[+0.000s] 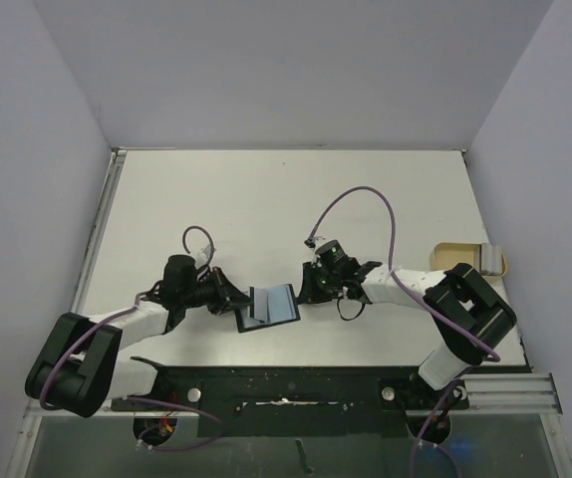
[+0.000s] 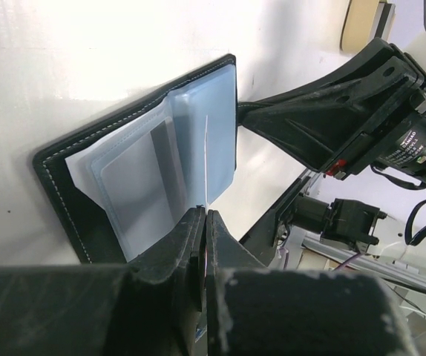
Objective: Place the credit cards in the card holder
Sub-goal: Insert the credit card into the card holder.
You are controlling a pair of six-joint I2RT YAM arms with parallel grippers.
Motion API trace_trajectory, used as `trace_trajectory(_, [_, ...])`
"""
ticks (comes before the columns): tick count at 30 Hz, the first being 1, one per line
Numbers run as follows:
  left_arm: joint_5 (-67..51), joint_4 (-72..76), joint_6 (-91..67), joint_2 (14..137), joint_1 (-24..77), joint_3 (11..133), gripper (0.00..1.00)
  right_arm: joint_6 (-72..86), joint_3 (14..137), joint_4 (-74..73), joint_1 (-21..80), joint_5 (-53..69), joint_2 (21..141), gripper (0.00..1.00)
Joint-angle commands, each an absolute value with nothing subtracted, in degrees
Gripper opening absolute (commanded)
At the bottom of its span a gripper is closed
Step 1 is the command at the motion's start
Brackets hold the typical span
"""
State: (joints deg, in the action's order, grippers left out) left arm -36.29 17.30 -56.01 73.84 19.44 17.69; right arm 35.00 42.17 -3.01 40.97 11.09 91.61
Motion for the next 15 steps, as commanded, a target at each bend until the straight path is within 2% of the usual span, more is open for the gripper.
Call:
trace_trajectory(1, [-35.92,18.03,-54.06,72.60,18.38,16.79,0.00,35.46,40.68,-2.84,41.39,9.23,90.92,0.11])
trace_trajectory(15, [-38.84,30.54,-57.35,79.81,18.37,13.80,0.00,35.63,41.22,-3.74,42.52,9.31,91.22,0.10])
